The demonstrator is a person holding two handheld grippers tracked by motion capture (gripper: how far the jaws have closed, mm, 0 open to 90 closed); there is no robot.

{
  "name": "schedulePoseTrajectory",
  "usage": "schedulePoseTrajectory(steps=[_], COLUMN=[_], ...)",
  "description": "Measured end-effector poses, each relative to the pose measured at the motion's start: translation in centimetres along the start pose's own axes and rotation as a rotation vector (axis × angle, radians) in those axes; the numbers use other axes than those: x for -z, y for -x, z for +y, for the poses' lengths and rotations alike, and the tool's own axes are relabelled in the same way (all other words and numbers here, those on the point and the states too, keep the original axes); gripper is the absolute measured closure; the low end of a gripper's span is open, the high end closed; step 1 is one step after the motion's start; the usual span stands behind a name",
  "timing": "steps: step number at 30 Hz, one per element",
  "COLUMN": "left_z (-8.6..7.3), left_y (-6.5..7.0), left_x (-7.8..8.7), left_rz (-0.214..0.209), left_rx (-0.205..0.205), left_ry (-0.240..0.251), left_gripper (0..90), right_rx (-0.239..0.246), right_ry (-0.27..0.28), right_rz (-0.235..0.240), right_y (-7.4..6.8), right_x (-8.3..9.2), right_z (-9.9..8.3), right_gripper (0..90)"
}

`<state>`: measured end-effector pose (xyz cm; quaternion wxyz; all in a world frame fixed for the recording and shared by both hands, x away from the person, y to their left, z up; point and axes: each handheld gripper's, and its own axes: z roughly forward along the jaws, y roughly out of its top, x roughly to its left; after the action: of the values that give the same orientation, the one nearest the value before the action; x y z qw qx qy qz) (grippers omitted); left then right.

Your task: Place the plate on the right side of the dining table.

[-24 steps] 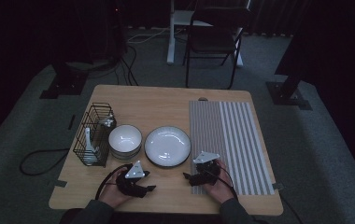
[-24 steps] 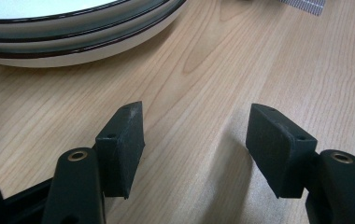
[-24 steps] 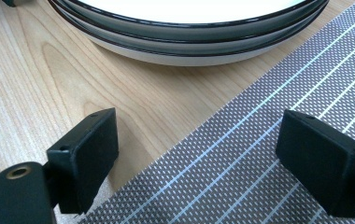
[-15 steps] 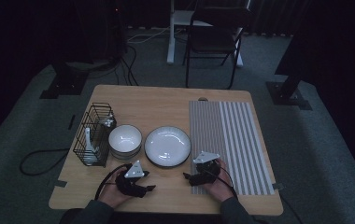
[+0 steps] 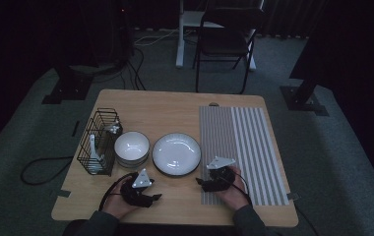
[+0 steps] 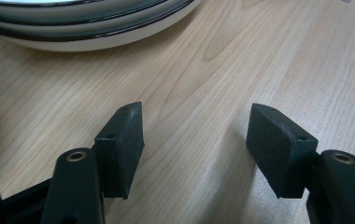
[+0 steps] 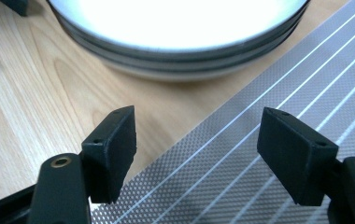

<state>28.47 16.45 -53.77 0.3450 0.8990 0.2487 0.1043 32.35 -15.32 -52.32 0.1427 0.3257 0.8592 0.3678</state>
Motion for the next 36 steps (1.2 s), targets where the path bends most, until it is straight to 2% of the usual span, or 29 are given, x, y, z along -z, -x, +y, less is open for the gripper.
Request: schedulePoseTrajectory(steps=[4, 5, 9, 12, 14, 17, 19, 20, 21, 24, 25, 29, 32, 33, 35, 36], left_z=[0.0, 0.0, 0.1, 0.1, 0.1, 0.0, 0.2, 0.2, 0.4, 0.5, 0.6, 1.1, 1.3, 1.4, 1.5, 1.8], left_y=[0.0, 0.0, 0.0, -0.1, -0.4, -0.5, -0.3, -0.3, -0.2, -0.3, -0.3, -0.3, -0.2, -0.2, -0.2, -0.2], left_x=[0.0, 0.0, 0.0, 0.1, 0.3, 0.4, 0.6, 0.6, 0.8, 1.0, 1.2, 1.5, 1.5, 1.5, 1.5, 1.5], left_rz=[-0.002, -0.004, -0.003, -0.01, -0.019, 0.005, 0.026, 0.026, 0.043, 0.058, 0.076, 0.103, 0.108, 0.109, 0.11, 0.118], left_rx=[-0.002, -0.006, -0.006, 0.013, 0.029, 0.03, 0.028, 0.028, 0.024, 0.02, 0.021, 0.005, 0.002, 0.003, 0.004, 0.002], left_ry=[-0.006, -0.007, -0.009, -0.008, -0.014, -0.02, -0.005, -0.005, 0.005, 0.015, 0.024, 0.042, 0.055, 0.062, 0.067, 0.079], left_gripper=[37.2, 35.9, 35.5, 36.1, 40.4, 40.4, 40.3, 40.3, 40.1, 39.8, 39.8, 44.1, 44.5, 44.5, 44.7, 45.9], right_rx=[0.02, 0.037, 0.054, 0.054, 0.048, 0.044, 0.03, 0.03, 0.02, 0.012, 0.001, -0.022, -0.044, -0.072, -0.082, -0.115], right_ry=[0.01, 0.021, 0.038, 0.043, 0.049, 0.064, 0.07, 0.07, 0.068, 0.079, 0.088, 0.088, 0.088, 0.091, 0.092, 0.097], right_rz=[-0.009, -0.021, -0.032, -0.031, -0.03, -0.03, -0.042, -0.042, -0.031, -0.025, -0.016, -0.029, -0.037, -0.035, -0.032, -0.022], right_y=[0.4, 0.6, 1.2, 1.4, 1.7, 2.1, 2.4, 2.4, 2.6, 2.6, 2.7, 2.8, 2.9, 3.2, 3.3, 3.6], right_x=[0.9, 1.4, 2.2, 2.5, 2.7, 2.9, 2.8, 2.8, 2.6, 2.4, 2.1, 1.5, 1.1, 0.5, 0.3, -0.2], right_z=[1.0, 1.7, 2.8, 3.3, 3.7, 4.4, 5.0, 5.0, 5.4, 5.7, 6.0, 6.7, 7.1, 7.5, 7.6, 7.9], right_gripper=[28.3, 30.0, 36.6, 40.4, 43.7, 48.1, 53.8, 53.8, 57.9, 59.4, 61.0, 64.6, 65.7, 67.1, 68.0, 68.9])
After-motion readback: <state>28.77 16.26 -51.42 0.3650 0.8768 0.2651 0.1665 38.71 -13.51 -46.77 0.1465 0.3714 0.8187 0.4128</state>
